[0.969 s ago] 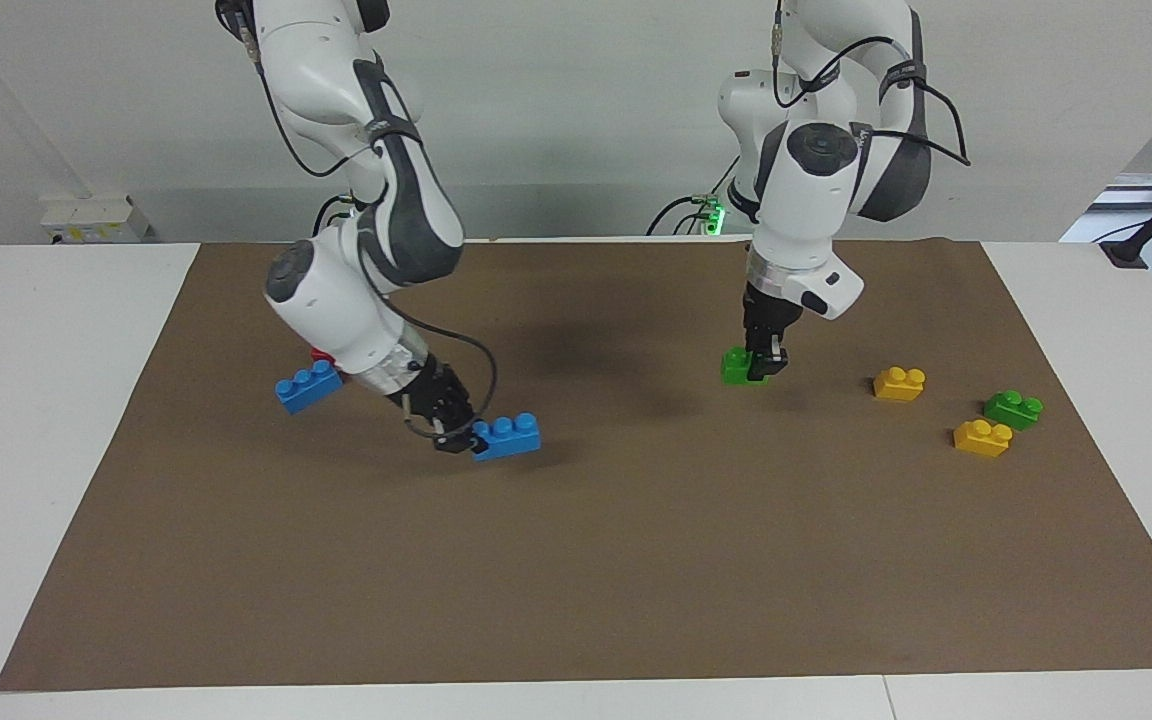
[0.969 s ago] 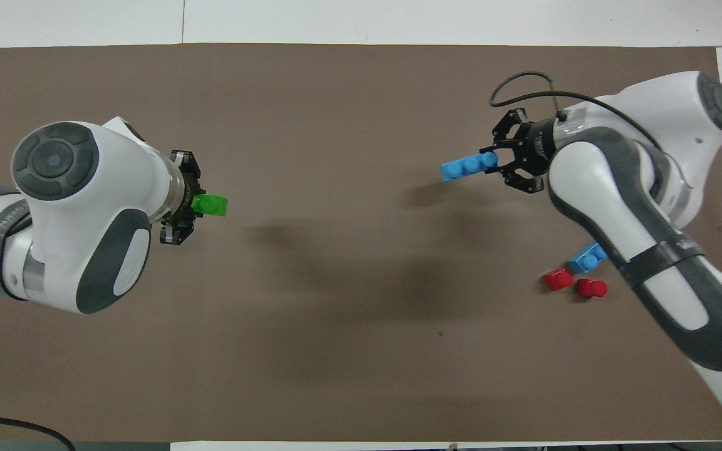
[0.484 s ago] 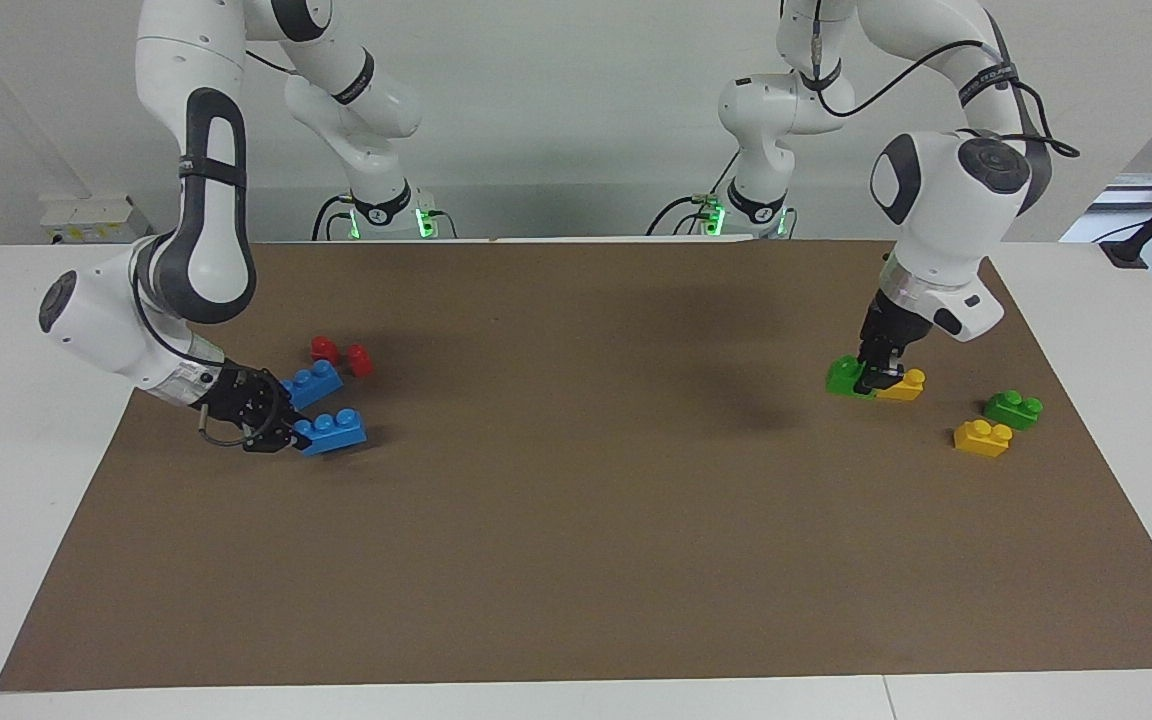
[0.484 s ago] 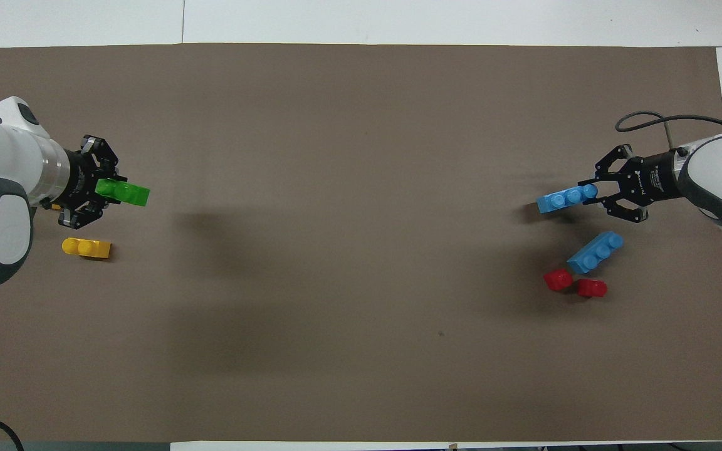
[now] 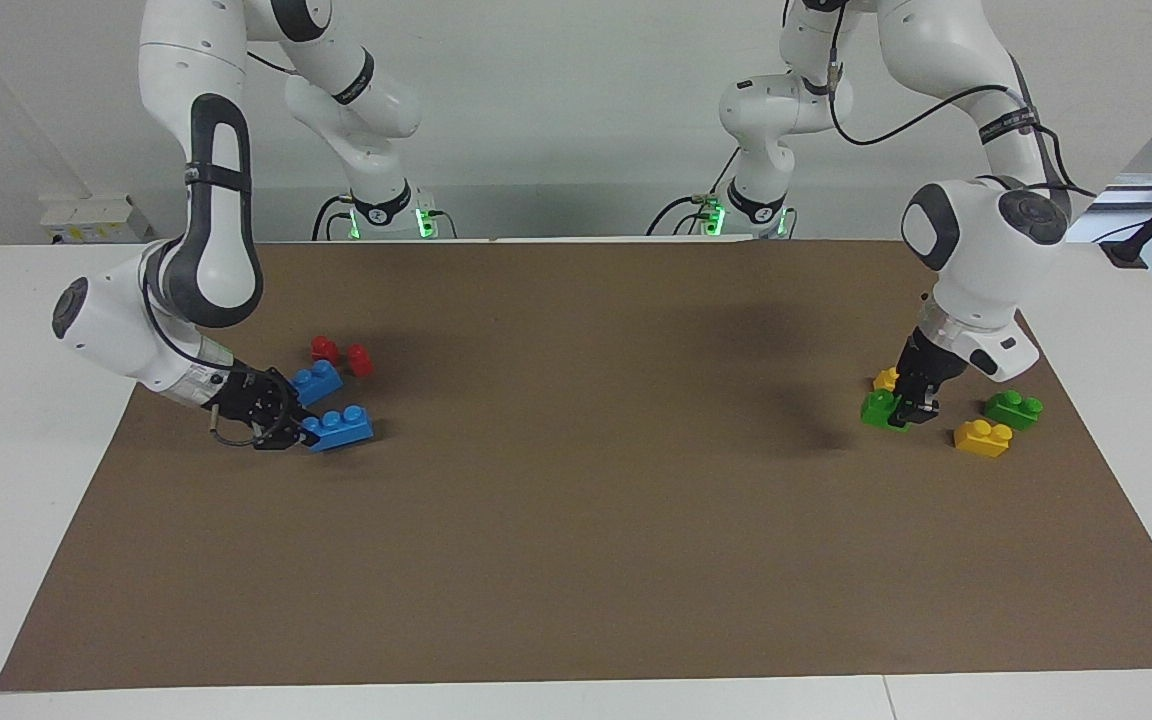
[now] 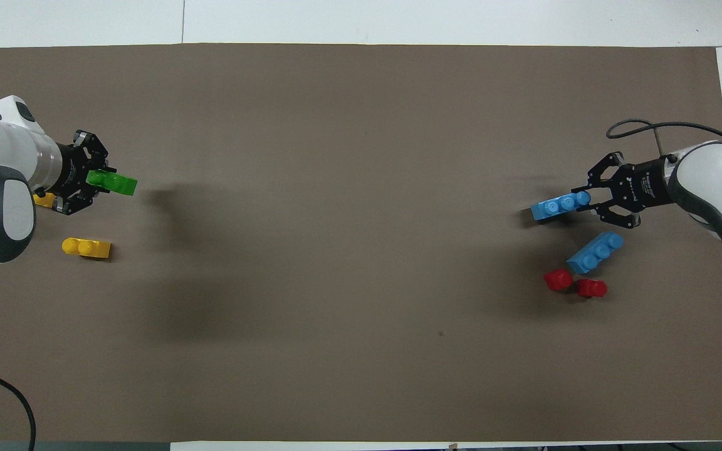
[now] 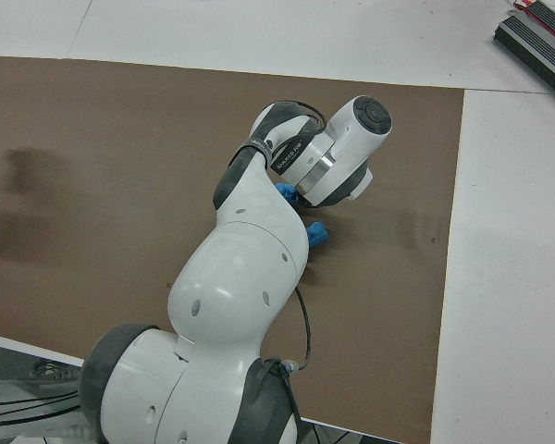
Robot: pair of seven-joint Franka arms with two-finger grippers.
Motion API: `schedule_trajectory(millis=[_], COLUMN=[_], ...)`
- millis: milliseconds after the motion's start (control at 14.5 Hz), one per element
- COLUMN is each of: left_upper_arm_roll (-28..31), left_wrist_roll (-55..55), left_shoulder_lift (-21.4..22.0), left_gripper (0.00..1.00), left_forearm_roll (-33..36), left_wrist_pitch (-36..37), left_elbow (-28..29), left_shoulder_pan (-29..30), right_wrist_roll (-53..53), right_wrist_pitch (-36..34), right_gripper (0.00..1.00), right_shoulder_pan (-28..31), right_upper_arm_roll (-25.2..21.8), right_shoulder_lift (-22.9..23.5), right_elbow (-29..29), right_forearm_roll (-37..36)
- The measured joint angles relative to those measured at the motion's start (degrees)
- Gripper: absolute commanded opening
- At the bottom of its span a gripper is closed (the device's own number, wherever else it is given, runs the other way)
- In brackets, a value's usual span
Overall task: Remove green block with left arm and hold with right
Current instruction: 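Carry the green brick with the left gripper while the right gripper carries the blue brick, then lower and release the green brick while the right gripper releases the blue brick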
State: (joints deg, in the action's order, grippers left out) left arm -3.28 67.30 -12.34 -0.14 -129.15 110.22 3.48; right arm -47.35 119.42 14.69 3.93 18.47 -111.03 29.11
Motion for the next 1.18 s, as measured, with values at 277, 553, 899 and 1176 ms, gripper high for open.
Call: schedule_trajectory(millis=[277,553,899,1176], left_upper_arm_roll=[0.01,0.02,0.02,-0.33], left_wrist_roll=[-0.25,-0.26,-0.4,-3.13], left_shoulder_lift=[-6.61,-10.5,-11.21,-11.22], left_gripper=[0.0,0.0,1.0,1.0], left_forearm_roll=[0.81,1.53,1.7,3.52], left_wrist_pitch=[-1.58,-3.02,-4.07,-4.52], left_elbow=[-3.93,-5.68,-5.75,-5.75], left_shoulder_pan=[0.66,0.78,1.0,0.99], right_wrist_roll=[0.0,0.0,0.02,0.78], right_wrist_pitch=[1.06,1.91,2.79,-2.42], right_gripper=[0.61,0.98,1.0,1.0], right_shoulder_pan=[0.0,0.0,-0.31,-3.07], right_upper_arm_roll=[0.0,0.0,0.24,0.6], right_shoulder_lift=[-0.02,-0.05,-1.44,-7.97], right_elbow=[-1.08,-1.47,-1.32,1.53], right_forearm_roll=[0.0,0.0,0.0,-7.23])
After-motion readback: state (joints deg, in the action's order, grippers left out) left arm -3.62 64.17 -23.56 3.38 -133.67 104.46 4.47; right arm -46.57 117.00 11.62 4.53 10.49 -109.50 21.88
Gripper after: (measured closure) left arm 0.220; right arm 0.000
